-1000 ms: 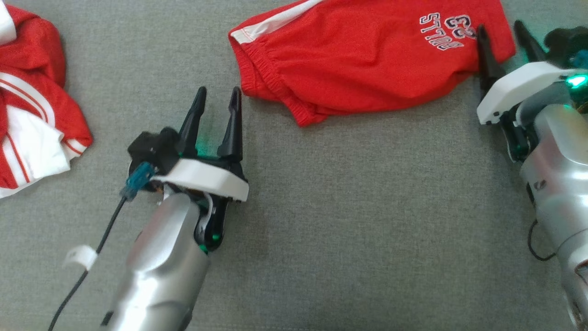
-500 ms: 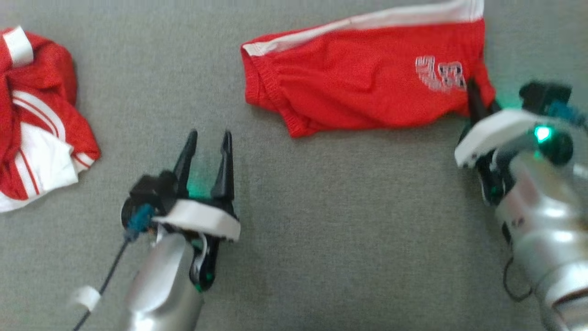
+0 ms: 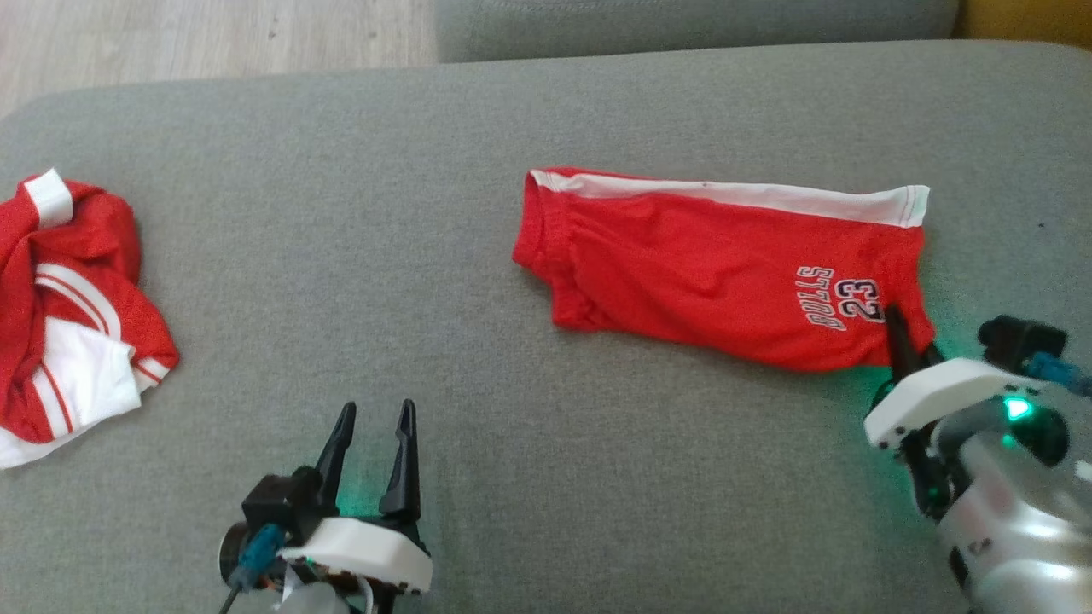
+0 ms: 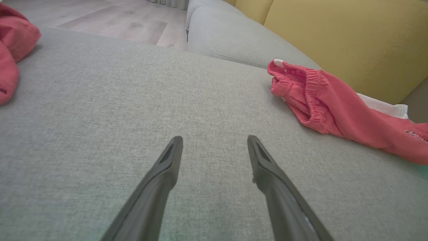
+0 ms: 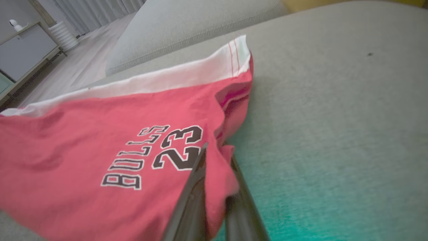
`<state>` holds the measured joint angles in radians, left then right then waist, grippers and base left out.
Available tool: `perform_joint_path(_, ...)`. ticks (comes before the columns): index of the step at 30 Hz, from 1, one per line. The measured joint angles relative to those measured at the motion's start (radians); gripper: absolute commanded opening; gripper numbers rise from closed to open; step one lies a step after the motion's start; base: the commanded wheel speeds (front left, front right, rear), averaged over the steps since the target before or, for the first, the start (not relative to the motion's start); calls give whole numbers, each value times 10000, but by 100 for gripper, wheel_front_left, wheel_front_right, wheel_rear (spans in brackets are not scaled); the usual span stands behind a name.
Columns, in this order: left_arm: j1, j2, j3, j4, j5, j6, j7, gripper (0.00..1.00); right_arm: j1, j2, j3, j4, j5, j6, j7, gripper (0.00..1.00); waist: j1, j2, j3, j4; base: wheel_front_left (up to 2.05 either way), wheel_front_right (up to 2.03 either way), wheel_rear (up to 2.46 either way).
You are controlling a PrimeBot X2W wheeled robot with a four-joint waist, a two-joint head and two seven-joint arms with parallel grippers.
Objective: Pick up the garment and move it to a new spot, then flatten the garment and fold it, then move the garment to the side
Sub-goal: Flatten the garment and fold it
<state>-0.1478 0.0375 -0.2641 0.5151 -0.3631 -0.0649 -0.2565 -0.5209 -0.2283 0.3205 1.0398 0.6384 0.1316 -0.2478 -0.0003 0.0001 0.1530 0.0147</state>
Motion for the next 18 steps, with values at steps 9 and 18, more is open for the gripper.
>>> perform_joint_path(9, 125, 12, -265, -6, -67, -27, 0, 100, -530, -31, -17, -2010, -1787, 0, -2, 0, 3, 0, -132, 290, 0, 0, 0)
perform_joint_path(18, 124, 23, -621, 226, -82, -40, 0, 100, -804, 1507, 1676, -1889, -2382, 0, 153, 40, 3, 0, -325, 1380, 0, 0, 0)
